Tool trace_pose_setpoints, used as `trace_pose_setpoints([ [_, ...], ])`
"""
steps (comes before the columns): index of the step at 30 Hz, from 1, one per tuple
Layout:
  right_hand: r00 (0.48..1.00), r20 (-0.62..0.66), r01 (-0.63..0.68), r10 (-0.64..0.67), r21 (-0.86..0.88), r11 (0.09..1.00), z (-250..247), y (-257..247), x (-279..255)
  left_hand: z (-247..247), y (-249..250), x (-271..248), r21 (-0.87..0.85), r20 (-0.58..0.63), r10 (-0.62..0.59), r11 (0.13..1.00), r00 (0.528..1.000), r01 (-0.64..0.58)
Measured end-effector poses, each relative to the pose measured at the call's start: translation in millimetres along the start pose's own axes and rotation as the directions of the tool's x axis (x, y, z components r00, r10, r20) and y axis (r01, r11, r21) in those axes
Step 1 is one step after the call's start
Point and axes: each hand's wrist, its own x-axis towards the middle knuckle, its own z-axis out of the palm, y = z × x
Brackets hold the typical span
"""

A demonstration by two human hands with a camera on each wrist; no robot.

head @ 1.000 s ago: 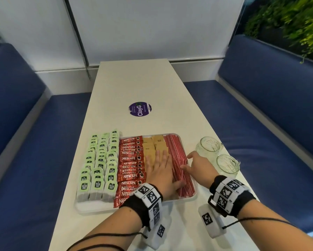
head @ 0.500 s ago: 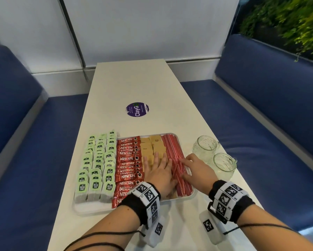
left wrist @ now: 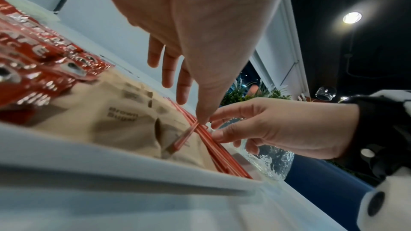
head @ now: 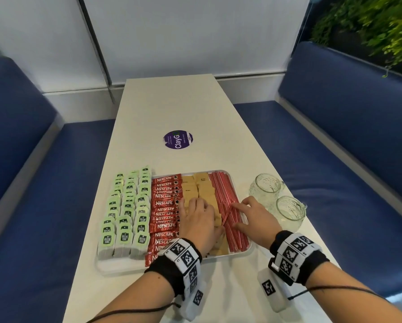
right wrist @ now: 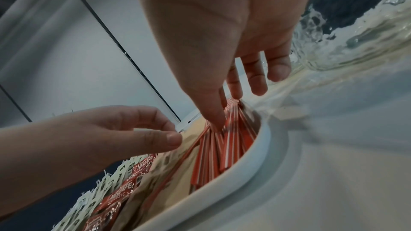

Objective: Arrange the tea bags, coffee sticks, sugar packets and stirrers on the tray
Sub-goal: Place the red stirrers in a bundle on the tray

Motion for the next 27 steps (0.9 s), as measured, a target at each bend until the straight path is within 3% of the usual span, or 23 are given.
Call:
trace_pose_setpoints([
  [10, 0.998, -0.004, -0.060, 0.060, 0.052, 0.997, 2.0, 6.8, -0.8, -6.3, 10.4, 4.0, 0.204, 0.096, 0.067, 0.975, 0.993, -0.085],
  [27, 0.998, -0.001, -0.063, 0.063, 0.079, 0.995, -3.1, 3.8, -3.3, -3.2, 18.0, 11.2, 0.203, 0.166, -0.042, 0.979, 0.985, 0.008],
])
